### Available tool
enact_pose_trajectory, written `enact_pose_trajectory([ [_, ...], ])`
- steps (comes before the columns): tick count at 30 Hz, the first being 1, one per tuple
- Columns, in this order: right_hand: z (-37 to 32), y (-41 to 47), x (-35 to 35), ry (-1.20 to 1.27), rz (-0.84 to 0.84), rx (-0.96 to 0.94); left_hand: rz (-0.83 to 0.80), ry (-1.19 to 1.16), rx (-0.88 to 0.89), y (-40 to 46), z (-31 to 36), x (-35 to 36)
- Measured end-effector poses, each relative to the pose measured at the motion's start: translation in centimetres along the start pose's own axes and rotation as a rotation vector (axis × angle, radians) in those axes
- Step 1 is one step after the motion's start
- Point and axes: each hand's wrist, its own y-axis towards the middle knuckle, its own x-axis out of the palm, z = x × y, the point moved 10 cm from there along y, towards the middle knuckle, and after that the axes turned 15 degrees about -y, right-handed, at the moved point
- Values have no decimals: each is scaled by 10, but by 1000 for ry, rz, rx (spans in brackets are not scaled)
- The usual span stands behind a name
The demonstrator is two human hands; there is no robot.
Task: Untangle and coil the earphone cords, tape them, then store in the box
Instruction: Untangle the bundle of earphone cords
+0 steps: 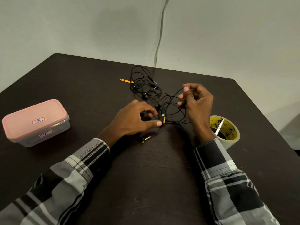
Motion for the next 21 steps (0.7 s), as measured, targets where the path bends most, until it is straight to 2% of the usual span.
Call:
enact_pose_trajectory([
  [1,5,1,-5,-71,50,23,-61,45,13,0,1,5],
  [3,10,2,-8,-371,85,-4,-123,87,38,1,0,10],
  [6,5,-2,4,-685,19,-154,-67,71,43,2,-2,3],
  [8,-11,-4,6,-737,49,-275,-20,67,48,2,1,-1],
  [10,-31,-8,7,-681,78,-391,5,69,59,1,4,-2],
  [11,-38,-10,9,-639,48,-422,7,74,59,1,5,-1],
  [13,-38,-10,20,-586,-125,-354,7,92,54,1,4,-1],
  [16,-5,-17,47,-876,-465,-154,18,116,37,1,3,-3],
  [18,9,-20,50,-1025,-546,-95,23,115,30,1,3,-4],
  [21,11,-20,52,-926,-579,-72,59,91,25,1,2,-9],
])
